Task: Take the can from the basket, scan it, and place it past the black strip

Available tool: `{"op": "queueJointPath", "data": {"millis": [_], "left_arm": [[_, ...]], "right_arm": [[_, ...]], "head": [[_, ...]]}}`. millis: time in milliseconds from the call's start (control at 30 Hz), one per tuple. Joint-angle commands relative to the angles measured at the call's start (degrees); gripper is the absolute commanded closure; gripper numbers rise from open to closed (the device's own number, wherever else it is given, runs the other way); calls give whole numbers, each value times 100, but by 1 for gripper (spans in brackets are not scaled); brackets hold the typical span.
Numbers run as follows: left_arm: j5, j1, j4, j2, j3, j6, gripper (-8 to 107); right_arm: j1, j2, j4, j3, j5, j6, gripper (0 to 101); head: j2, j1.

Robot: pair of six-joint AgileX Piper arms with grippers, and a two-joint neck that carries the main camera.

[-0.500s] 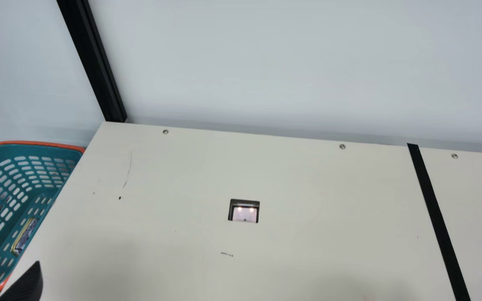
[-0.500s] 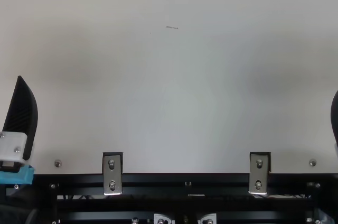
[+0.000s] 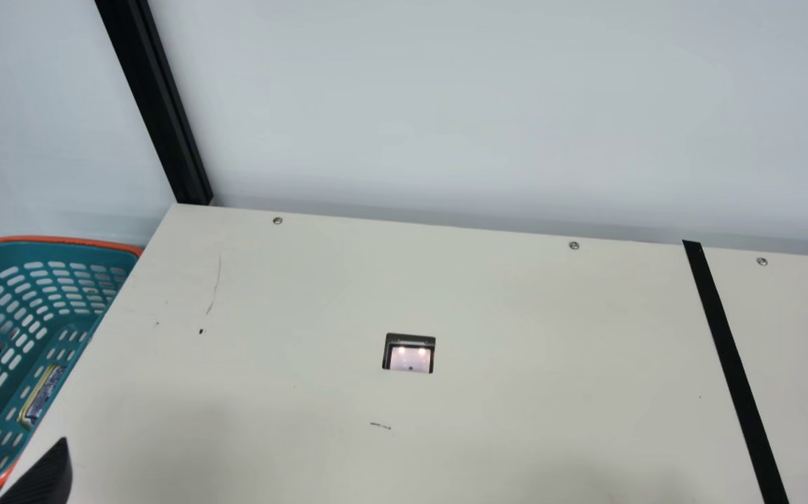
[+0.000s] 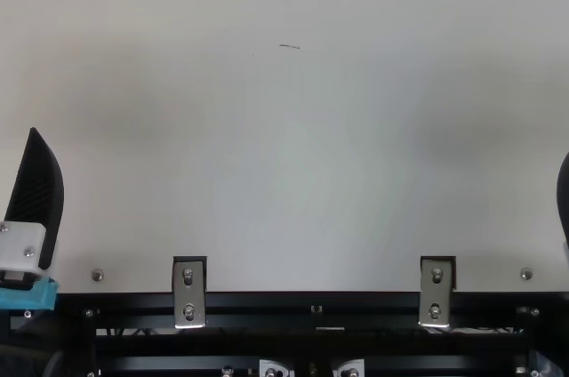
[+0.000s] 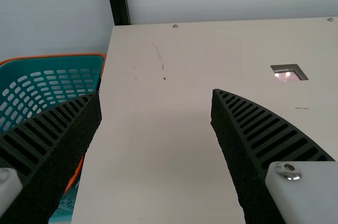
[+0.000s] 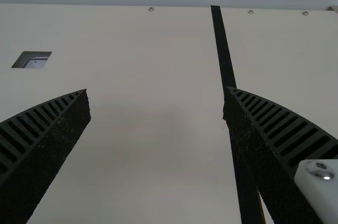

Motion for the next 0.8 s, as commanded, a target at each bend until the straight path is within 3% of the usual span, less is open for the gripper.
{"op": "queueJointPath", "data": {"millis": [0, 767], "left_arm": [[0, 0, 0, 0, 0, 0, 9], [0, 0, 0, 0, 0, 0, 9]], "right_arm": [[0, 0, 0, 0, 0, 0, 0], [0, 0, 0, 0, 0, 0, 0]], "head": [[61, -199], [61, -199]]}}
